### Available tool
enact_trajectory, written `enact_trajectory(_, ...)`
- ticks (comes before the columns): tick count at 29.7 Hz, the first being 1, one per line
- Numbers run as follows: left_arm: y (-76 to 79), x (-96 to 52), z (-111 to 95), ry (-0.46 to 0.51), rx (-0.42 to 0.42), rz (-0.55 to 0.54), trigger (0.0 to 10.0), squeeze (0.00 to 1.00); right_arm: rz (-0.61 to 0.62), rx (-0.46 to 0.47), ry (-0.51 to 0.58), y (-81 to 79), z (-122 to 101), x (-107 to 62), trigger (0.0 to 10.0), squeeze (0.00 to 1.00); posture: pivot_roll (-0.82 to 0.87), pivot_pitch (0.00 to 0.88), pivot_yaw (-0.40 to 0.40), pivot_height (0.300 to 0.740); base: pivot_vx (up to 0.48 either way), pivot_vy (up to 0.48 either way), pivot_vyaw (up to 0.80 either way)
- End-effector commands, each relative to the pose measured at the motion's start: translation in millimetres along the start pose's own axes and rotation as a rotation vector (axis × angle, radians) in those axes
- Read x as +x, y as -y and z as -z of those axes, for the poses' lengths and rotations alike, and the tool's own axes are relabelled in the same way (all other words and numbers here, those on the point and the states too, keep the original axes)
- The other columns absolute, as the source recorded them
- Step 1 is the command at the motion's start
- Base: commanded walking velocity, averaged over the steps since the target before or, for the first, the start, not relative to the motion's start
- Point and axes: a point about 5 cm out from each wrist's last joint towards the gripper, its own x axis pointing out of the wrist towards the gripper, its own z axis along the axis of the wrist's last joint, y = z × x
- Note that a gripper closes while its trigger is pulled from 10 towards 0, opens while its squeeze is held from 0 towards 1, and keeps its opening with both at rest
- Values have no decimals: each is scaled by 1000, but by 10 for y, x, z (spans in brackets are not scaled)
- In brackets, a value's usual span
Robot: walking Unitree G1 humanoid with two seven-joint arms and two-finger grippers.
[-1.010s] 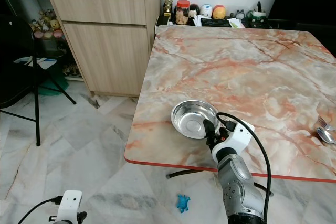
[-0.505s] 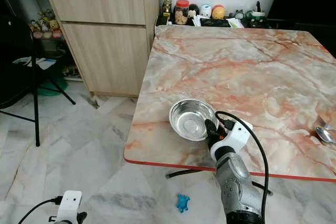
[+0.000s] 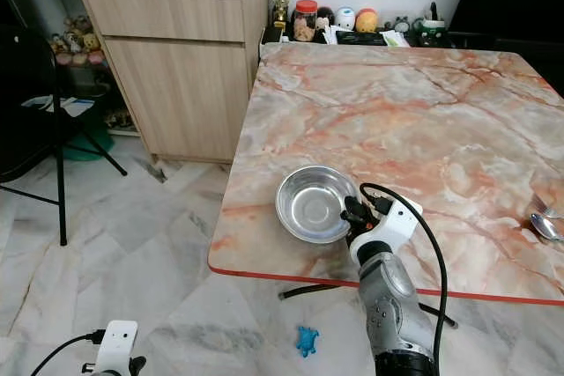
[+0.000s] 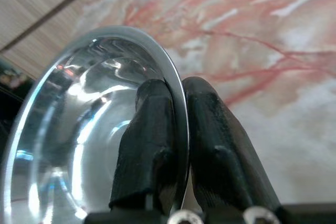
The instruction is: Setting the table
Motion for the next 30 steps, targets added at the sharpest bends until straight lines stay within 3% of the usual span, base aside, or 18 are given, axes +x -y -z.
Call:
enact_trajectory(1, -6, -10, 58, -20, 12, -1, 10000, 0, -9, 12, 53, -23, -85, -1, 0, 0, 64, 0, -16, 740, 0, 0, 0)
enact_trajectory(2, -8, -10, 59, -20, 13, -2, 10000, 0, -19, 18, 73, -41, -109, -3, 0, 0, 66, 0, -16, 740, 0, 0, 0)
enact_trajectory(3, -10, -11, 61, -19, 13, -4, 10000, 0, -46, 31, 114, -85, -158, -12, 7529, 0, 66, 0, -16, 740, 0, 0, 0)
enact_trajectory(4, -11, -11, 62, -19, 14, -4, 10000, 0, -60, 42, 137, -108, -184, -18, 10000, 0, 66, 0, -16, 740, 0, 0, 0)
enact_trajectory(8, -12, -11, 58, -17, 14, -7, 10000, 0, -91, 66, 195, -162, -247, -39, 10000, 0, 66, 0, -16, 740, 0, 0, 0)
enact_trajectory(12, -19, -9, 38, -5, 23, -20, 10000, 0, -173, 130, 321, -274, -376, -130, 10000, 0, 63, 0, -15, 740, 0, 0, 0)
enact_trajectory(22, -21, -10, 26, 13, 44, -16, 10000, 0, -249, 177, 411, -358, -470, -234, 10000, 0, 60, 0, -14, 740, 0, 0, 0)
enact_trajectory(30, -33, -21, 80, 0, 49, -29, 10000, 0, -256, 166, 434, -381, -526, -237, 10000, 0, 59, 0, -14, 740, 0, -331, 0)
